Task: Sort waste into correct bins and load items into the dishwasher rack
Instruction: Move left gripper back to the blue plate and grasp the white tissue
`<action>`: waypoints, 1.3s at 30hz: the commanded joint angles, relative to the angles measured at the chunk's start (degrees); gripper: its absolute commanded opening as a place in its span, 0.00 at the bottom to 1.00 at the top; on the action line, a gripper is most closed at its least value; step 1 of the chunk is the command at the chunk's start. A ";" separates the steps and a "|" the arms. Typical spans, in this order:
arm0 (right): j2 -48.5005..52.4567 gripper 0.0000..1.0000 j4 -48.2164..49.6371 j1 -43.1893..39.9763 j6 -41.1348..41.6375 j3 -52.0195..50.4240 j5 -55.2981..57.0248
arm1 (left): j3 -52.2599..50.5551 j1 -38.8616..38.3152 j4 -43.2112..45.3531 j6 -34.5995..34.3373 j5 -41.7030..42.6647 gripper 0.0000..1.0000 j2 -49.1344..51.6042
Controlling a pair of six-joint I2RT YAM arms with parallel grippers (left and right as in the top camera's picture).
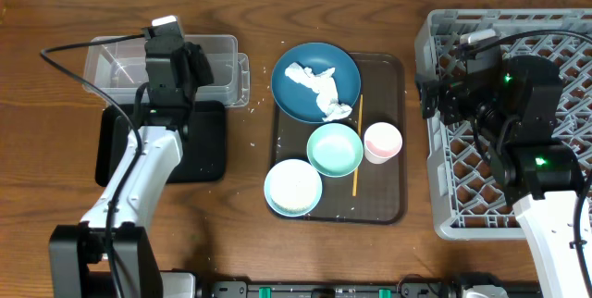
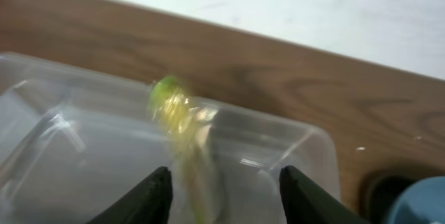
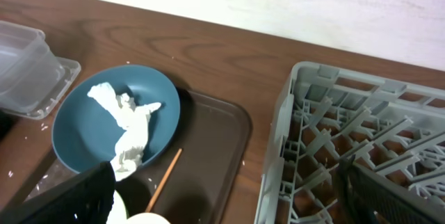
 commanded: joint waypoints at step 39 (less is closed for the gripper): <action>1.25 0.99 -0.83 1.14 -0.57 0.96 -0.66 | 17.31 -19.98 -8.24 -9.88 16.50 0.94 29.22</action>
